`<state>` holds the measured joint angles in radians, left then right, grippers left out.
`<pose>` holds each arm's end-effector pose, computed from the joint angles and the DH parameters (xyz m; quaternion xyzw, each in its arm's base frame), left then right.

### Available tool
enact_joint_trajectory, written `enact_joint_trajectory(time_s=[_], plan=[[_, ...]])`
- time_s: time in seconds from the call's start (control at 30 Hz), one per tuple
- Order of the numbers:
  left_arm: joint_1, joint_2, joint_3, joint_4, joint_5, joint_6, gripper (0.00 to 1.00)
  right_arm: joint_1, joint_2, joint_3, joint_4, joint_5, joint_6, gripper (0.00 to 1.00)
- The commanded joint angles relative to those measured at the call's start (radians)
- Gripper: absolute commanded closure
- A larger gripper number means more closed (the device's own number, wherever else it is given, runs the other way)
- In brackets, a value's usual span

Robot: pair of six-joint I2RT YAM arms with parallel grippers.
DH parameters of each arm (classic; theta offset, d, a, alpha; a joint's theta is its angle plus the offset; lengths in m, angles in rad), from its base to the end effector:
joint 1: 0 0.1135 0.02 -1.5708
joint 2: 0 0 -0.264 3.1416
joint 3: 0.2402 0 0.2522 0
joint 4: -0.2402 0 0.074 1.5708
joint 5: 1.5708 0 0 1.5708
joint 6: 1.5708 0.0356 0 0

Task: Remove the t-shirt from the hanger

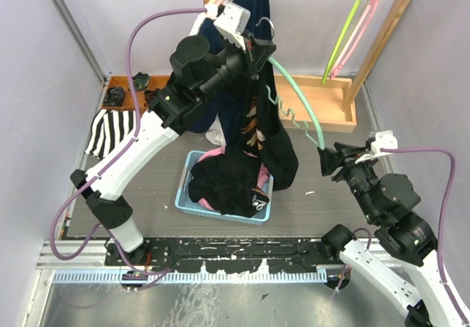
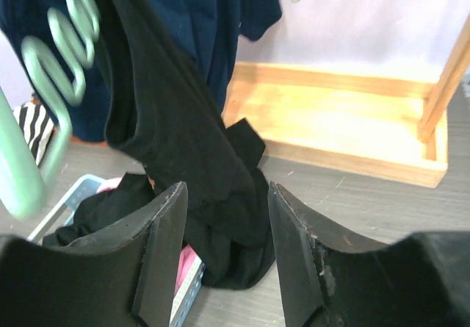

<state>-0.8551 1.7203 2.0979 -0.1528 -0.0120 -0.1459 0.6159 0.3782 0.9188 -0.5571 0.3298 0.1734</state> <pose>0.2442 -0.2803 0.5451 0.2120 0.5862 -0.3719 0.6878 0.0568 0.0261 0.3867 -0.0420 0.7114 0.1579 0.6836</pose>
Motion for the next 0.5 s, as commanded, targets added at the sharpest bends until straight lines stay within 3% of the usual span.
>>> enact_joint_trajectory(time_s=[0.0, 0.23, 0.47], plan=[[-0.019, -0.111, -0.116, 0.156, 0.009, 0.019, 1.00, 0.001, 0.065, 0.139, 0.043, 0.106, -0.075, 0.45], [-0.038, -0.151, -0.216, 0.154, -0.015, 0.057, 1.00, 0.001, 0.160, 0.296, 0.065, 0.122, -0.147, 0.40], [-0.046, -0.114, -0.223, 0.122, -0.025, 0.067, 1.00, 0.001, 0.260, 0.390, 0.115, -0.028, -0.145, 0.37]])
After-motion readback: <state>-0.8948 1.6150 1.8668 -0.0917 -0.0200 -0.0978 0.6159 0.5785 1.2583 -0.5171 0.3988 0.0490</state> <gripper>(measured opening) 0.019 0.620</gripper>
